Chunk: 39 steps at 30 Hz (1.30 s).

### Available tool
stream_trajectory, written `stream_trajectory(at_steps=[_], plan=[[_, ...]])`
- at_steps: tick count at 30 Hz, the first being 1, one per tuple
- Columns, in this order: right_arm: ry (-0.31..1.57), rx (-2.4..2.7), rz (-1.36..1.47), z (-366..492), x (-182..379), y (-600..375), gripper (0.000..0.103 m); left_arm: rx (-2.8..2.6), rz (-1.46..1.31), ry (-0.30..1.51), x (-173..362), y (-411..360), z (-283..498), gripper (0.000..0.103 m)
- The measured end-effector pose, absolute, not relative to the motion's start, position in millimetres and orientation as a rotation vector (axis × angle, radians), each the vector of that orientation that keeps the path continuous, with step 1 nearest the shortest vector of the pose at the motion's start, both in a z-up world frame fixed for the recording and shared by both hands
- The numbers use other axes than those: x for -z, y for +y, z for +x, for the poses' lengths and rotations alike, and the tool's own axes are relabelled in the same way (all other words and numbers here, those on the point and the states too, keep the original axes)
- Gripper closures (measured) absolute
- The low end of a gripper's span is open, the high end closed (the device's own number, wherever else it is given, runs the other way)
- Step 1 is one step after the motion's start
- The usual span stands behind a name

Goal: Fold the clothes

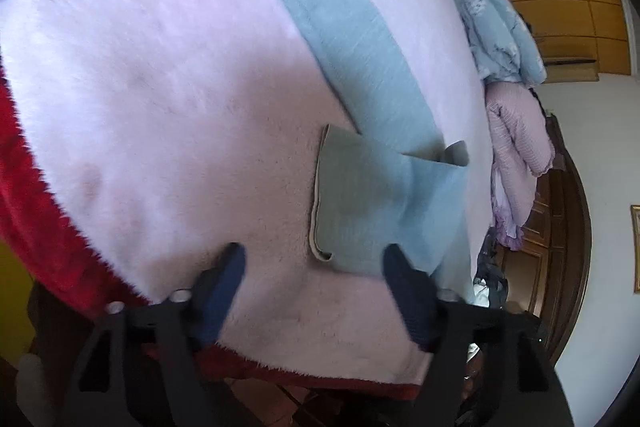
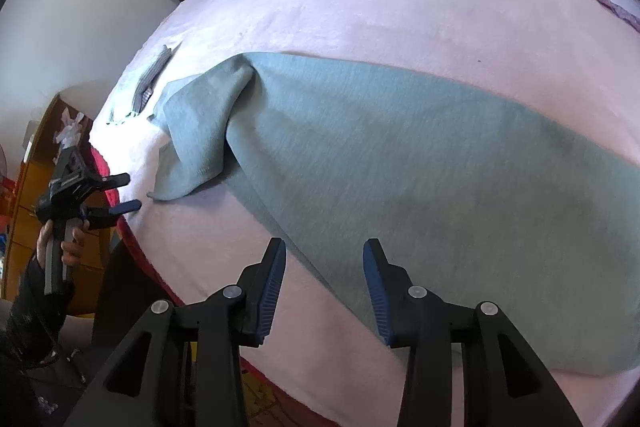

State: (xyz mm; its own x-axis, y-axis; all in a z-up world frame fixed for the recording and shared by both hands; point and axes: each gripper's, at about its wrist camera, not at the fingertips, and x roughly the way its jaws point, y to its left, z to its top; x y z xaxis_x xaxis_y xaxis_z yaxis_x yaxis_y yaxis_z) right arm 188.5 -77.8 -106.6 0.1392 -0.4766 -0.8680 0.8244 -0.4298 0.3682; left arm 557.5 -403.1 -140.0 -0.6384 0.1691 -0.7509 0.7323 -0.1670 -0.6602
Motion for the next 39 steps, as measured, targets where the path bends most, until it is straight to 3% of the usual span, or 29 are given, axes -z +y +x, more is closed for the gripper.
stream_trajectory(at_steps=[7, 13, 18, 19, 21, 23, 25, 27, 33, 39], plan=[[0.408, 1.500, 1.305, 205, 103, -83, 0.062, 1.896, 1.004, 1.803, 149, -409, 541, 0.022], [0.400, 1.516, 1.298, 203, 98, -79, 0.061, 1.889, 1.105, 1.745, 163, -414, 512, 0.024], [0.365, 1.522, 1.318, 197, 99, -79, 0.061, 1.923, 1.093, 1.800, 164, -421, 506, 0.025], [0.355, 1.520, 1.321, 196, 99, -79, 0.061, 1.943, 1.081, 1.853, 167, -422, 504, 0.028], [0.353, 1.514, 1.320, 198, 100, -80, 0.061, 1.960, 1.066, 1.945, 173, -422, 500, 0.048], [0.367, 1.510, 1.318, 200, 100, -81, 0.061, 1.951, 1.074, 2.015, 182, -420, 493, 0.053], [0.373, 1.506, 1.321, 201, 101, -82, 0.061, 1.970, 1.088, 2.005, 186, -418, 487, 0.067], [0.376, 1.503, 1.324, 201, 102, -83, 0.061, 2.006, 1.094, 1.956, 186, -417, 481, 0.098], [0.374, 1.506, 1.331, 200, 103, -85, 0.061, 2.085, 1.216, 1.720, 172, -416, 472, 0.101], [0.372, 1.496, 1.329, 201, 104, -87, 0.061, 2.338, 1.087, 1.298, 101, -410, 469, 0.101]])
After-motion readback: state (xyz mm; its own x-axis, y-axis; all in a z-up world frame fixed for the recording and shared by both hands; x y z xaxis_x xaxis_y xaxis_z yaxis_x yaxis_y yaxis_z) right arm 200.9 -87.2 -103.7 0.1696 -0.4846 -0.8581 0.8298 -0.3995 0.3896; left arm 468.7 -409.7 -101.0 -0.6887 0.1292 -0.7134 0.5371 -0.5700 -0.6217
